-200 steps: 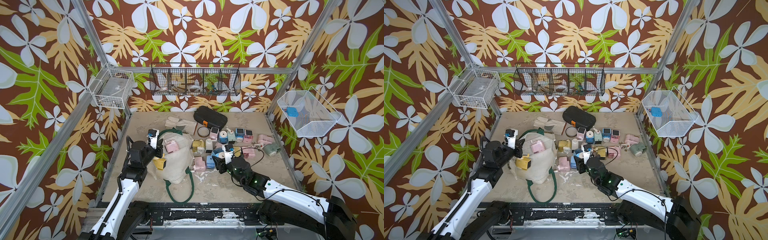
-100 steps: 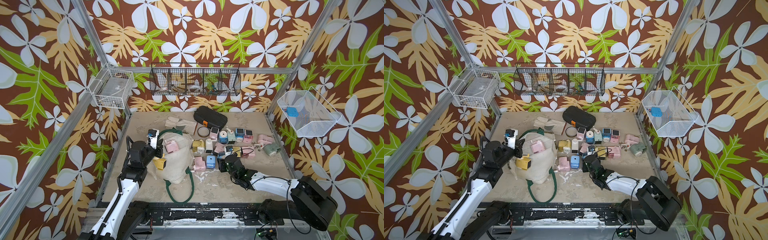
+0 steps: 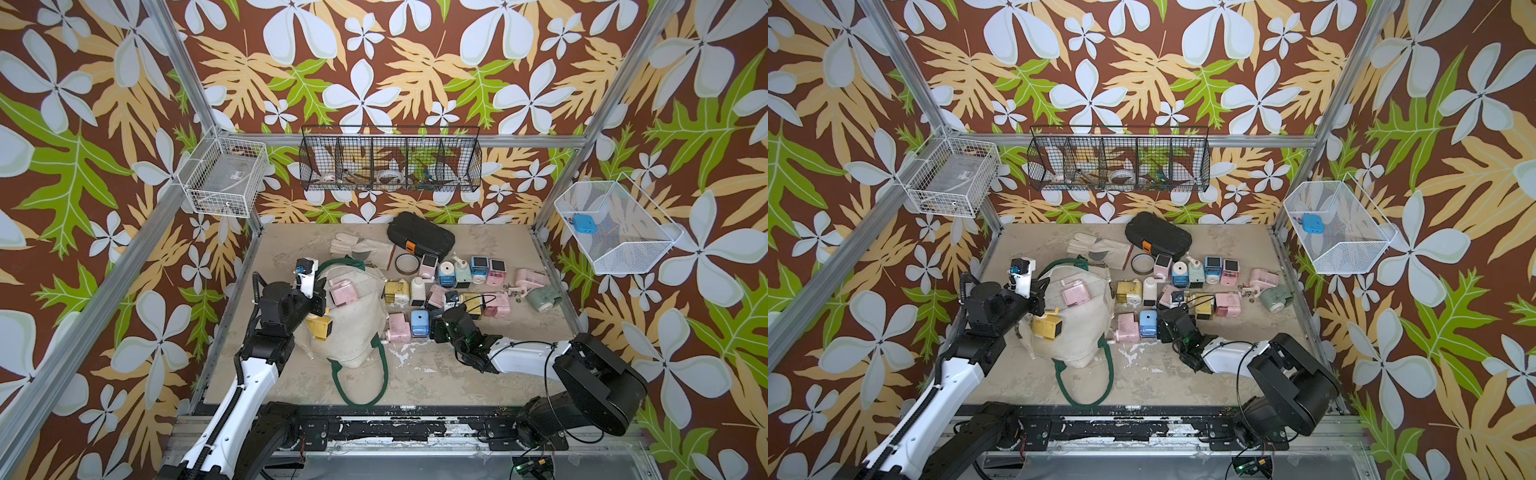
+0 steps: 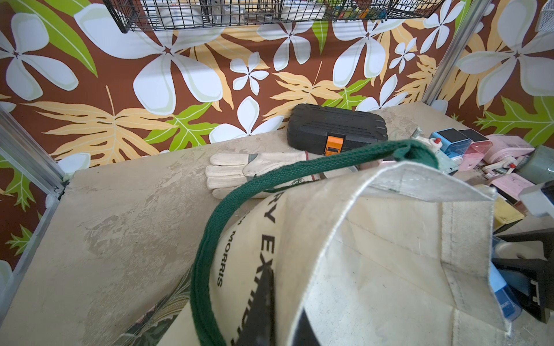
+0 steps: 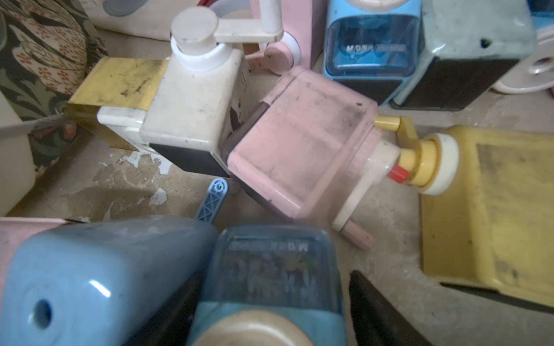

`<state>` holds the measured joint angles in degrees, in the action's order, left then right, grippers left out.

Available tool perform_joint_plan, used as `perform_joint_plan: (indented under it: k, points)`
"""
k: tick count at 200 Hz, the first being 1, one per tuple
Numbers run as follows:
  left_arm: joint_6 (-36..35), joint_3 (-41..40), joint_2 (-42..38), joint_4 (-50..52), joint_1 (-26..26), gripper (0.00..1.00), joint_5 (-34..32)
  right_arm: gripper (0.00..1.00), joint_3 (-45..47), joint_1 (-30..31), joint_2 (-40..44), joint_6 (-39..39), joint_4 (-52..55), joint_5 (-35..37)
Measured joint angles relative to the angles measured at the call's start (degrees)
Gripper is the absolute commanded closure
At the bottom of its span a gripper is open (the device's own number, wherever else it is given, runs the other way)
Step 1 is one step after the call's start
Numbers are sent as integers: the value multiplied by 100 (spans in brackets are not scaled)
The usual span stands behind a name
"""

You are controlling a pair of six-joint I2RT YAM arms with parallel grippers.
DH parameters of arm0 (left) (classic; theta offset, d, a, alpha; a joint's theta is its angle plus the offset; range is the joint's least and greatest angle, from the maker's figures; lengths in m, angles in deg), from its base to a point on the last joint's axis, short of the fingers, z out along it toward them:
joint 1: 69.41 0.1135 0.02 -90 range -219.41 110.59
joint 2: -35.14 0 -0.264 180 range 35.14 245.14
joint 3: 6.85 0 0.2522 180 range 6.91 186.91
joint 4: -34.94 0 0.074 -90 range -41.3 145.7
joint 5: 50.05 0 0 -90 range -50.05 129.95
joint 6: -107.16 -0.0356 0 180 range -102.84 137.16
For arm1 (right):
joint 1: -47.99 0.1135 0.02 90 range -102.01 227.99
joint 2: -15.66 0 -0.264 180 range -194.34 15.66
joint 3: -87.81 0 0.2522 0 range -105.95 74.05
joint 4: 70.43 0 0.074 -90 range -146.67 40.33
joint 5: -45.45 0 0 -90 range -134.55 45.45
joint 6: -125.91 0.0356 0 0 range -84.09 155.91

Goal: Take out the pencil sharpeners from the tote bags
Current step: Place the pencil sharpener at the center of the board.

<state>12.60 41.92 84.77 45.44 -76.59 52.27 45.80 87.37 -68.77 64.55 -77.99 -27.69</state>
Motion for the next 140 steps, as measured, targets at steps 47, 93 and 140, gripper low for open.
perform_joint_plan:
  k: [47, 93, 140]
  points:
    - [0, 0, 0, 0, 0, 100, 2, 16, -13, 9, 664, -13, 282, 7]
    - [0, 0, 0, 0, 0, 100, 15, 18, -310, 643, 1829, -44, 1029, 531]
    - [0, 0, 0, 0, 0, 100, 20, 22, -966, 2079, 2321, -356, 1515, 1150]
